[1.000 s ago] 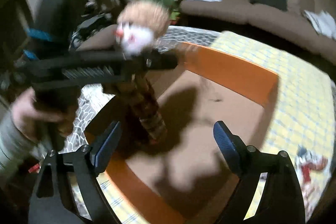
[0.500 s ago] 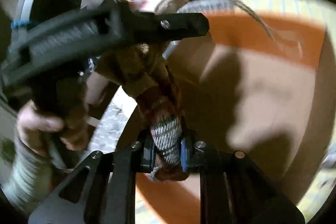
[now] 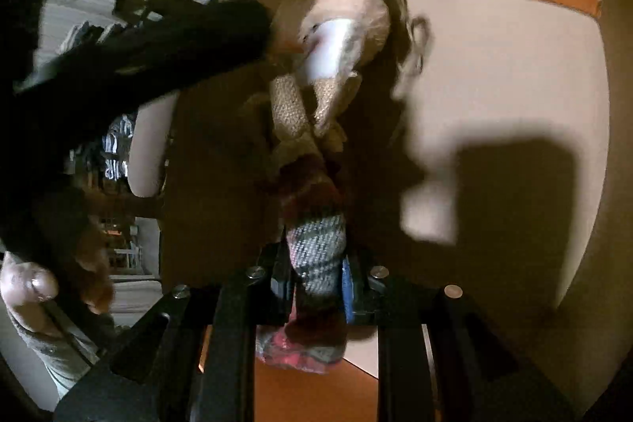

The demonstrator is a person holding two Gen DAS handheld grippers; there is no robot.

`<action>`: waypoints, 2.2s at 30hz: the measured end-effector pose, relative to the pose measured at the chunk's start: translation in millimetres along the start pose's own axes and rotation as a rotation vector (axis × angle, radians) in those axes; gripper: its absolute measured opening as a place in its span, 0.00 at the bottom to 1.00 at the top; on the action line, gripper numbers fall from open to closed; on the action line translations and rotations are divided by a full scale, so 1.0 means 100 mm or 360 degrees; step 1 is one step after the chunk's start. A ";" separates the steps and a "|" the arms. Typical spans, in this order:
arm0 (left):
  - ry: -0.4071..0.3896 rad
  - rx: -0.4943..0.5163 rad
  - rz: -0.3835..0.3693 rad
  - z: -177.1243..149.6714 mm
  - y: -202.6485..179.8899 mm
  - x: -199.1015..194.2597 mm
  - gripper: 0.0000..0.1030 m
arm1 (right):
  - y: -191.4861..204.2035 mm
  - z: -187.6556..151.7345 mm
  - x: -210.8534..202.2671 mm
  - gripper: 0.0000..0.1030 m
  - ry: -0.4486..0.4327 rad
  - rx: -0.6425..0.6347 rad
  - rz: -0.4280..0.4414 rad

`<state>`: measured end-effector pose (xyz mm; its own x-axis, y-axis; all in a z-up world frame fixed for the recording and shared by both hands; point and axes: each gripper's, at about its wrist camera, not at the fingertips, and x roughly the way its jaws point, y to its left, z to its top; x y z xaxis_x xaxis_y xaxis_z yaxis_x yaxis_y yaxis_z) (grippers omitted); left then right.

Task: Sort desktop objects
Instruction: 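Lower the snowman doll into the orange box and open the right gripper, then grasp the yellow lightstick with the right gripper while the left grasps the red lightstick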

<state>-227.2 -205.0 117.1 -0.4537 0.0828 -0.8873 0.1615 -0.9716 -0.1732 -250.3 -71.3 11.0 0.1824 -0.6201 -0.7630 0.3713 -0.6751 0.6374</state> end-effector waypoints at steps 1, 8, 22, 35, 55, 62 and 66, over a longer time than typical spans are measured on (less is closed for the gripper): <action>-0.0037 -0.0025 -0.0003 0.01 0.05 -0.09 0.89 | 0.00 0.02 0.01 0.17 0.0001 -0.0003 -0.0030; -0.0163 -0.0128 -0.0133 -0.13 0.29 -0.42 0.91 | -0.13 0.10 0.04 0.19 0.0004 0.0253 0.0171; -0.0145 -0.0213 -0.0174 -0.38 0.48 -0.41 0.91 | 0.25 -0.02 -0.28 0.68 -0.0143 0.0057 -0.0318; -0.0177 -0.0195 -0.0174 -0.59 0.47 -0.53 0.91 | -0.03 0.26 0.11 0.36 -0.0199 0.0314 -0.0057; -0.0239 0.0095 -0.0189 -1.09 -0.71 -0.46 1.00 | -0.20 -1.05 -2.08 0.95 -0.0493 -0.0193 -0.0441; -0.0238 0.0214 -0.0264 -1.40 -1.21 -0.52 1.00 | -0.44 -1.61 -2.34 1.00 -0.0560 -0.0175 -0.0584; -0.0266 0.0335 -0.0290 -1.68 -1.53 -0.51 1.00 | -0.70 -1.93 -2.32 1.00 -0.0554 -0.0141 -0.0598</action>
<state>-81.6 -22.9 117.3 -0.5988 0.2393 -0.7644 -0.1129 -0.9700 -0.2152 -142.6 197.1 122.9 -0.2864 -0.4476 -0.8471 0.4316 -0.8496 0.3031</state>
